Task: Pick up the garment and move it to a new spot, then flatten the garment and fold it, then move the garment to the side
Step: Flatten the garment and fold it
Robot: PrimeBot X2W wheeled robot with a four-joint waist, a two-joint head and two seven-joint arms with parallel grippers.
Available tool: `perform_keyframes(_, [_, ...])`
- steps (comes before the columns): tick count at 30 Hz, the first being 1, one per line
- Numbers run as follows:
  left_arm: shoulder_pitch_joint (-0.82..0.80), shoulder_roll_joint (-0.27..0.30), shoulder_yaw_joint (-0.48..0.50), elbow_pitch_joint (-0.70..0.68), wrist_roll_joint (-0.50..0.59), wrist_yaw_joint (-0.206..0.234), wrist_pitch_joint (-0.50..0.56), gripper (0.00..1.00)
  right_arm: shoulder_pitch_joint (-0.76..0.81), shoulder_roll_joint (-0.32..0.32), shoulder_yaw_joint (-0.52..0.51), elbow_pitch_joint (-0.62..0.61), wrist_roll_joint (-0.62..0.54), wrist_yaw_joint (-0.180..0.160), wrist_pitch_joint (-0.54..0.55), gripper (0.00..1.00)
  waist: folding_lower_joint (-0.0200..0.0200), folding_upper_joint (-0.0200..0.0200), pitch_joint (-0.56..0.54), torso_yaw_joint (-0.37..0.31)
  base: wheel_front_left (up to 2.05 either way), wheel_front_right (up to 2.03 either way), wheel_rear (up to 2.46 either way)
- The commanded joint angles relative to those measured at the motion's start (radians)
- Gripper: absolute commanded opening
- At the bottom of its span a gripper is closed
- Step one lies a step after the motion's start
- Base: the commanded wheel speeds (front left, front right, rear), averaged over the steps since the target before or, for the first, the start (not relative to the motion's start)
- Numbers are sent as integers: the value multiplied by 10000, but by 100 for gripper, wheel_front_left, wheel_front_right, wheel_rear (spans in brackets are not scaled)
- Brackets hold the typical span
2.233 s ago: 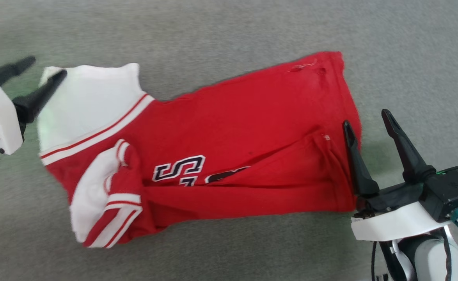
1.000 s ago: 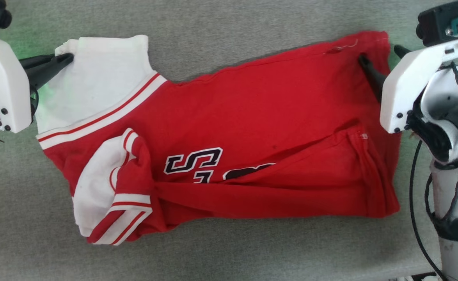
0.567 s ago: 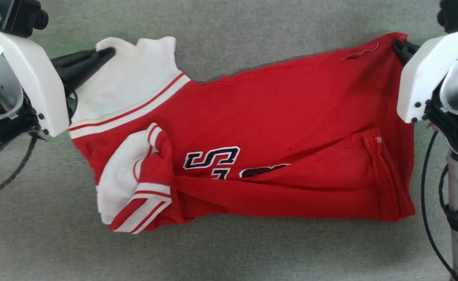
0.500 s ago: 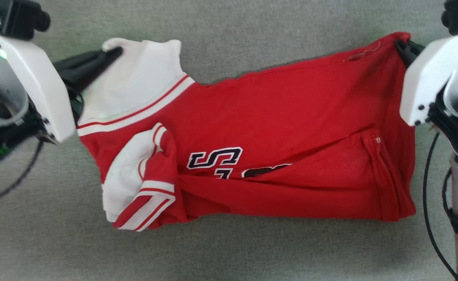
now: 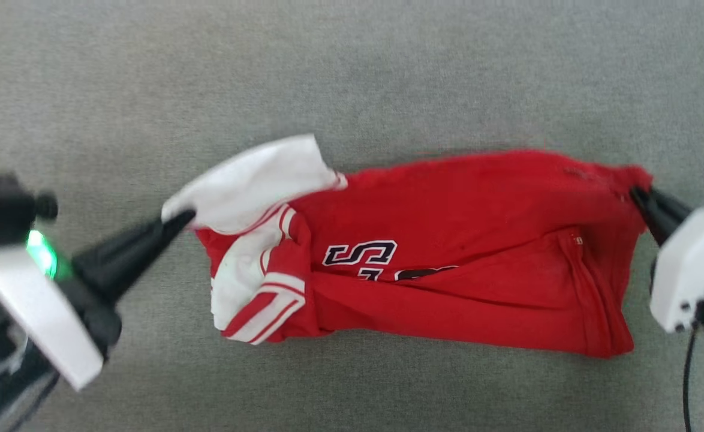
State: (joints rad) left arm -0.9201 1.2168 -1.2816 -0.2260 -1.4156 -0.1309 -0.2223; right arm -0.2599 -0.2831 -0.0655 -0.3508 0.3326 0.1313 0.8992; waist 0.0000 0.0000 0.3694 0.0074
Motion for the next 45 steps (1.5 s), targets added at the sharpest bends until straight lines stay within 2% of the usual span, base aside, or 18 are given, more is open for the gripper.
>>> perform_keyframes(1, [351, 144, 13, -156, 80, 7, -167, 0, 347, 40, -125, -158, 116, -12, 12, 0, 0, 0, -120, 90, 0, 0, 0])
perform_keyframes(5, [1519, 625, 16, -602, 196, 7, -423, 0, 1609, 251, -725, -698, 332, -11, -119, 0, 0, 0, -188, 201, 0, 0, 0])
perform_keyframes(9, [2694, 388, 374, -447, 302, 7, -436, 0, 2648, 512, -1210, -848, 465, -11, -369, 0, 0, 0, -128, 317, 0, 0, 0])
perform_keyframes(14, [3804, -418, 680, 448, 1065, 7, -435, 0, 3071, 672, -1274, -323, 318, -11, -822, 0, 0, 0, 74, 387, 0, 0, 0])
perform_keyframes(19, [4083, -1354, 835, 1473, 1608, 7, -435, 0, 2599, 656, -1036, 764, 14, -11, -1423, 0, 0, 0, 258, 391, 0, 0, 0])
perform_keyframes(29, [3622, -2263, 787, 2654, 2145, 7, -437, 0, 1793, 837, -370, 2356, -376, -11, -2283, 0, 0, 0, 377, 302, 0, 0, 0])
perform_keyframes(30, [3638, -2323, 933, 2646, 2119, 7, -437, 0, 1780, 798, -345, 2359, -336, -11, -2368, 38, 0, 0, 343, 299, 0, 0, 0])
perform_keyframes(31, [3711, -2385, 1091, 2593, 2090, 7, -437, 5, 1821, 761, -340, 2328, -285, -11, -2444, 45, 0, 0, 287, 304, 0, 0, 0])
perform_keyframes(32, [3826, -2432, 1284, 2537, 2062, 7, -439, 26, 1889, 748, -374, 2231, -216, -11, -2484, 100, 0, 0, 233, 313, 0, 0, 0])
perform_keyframes(33, [3974, -2486, 1487, 2482, 2047, 7, -437, 46, 1968, 769, -445, 2100, -134, -11, -2504, 100, 0, 0, 168, 327, 0, 0, 0])
perform_keyframes(34, [4099, -2546, 1714, 2423, 2065, 7, -437, 54, 2079, 749, -546, 1976, -65, -11, -2438, 100, 0, 0, 95, 360, 0, 0, 0])
perform_keyframes(35, [4245, -2612, 2010, 2370, 2071, 7, -437, 72, 2182, 702, -619, 1815, 19, -11, -2351, 100, 0, 0, 25, 400, 0, 0, 0])
perform_keyframes(36, [4412, -2720, 2348, 2315, 2004, 7, -439, 95, 2256, 665, -751, 1625, 111, -11, -2309, 100, 0, 0, -48, 444, 0, 0, 0])
perform_keyframes(37, [4616, -2825, 2661, 2301, 1986, 7, -437, 100, 2315, 622, -891, 1476, 184, -11, -2250, 100, 0, 0, -123, 497, 0, 0, 0])
perform_keyframes(41, [5550, -3492, 4050, 2481, 2256, 7, -437, 100, 2507, 425, -1451, 1235, 376, -11, -1947, 100, 0, 0, -410, 791, 0, 0, 0])
perform_keyframes(45, [6292, -4291, 5302, 3100, 2996, 7, -436, 100, 2457, 405, -1828, 1680, 534, -11, -1438, 100, 0, 0, -673, 1191, 0, 0, 0])
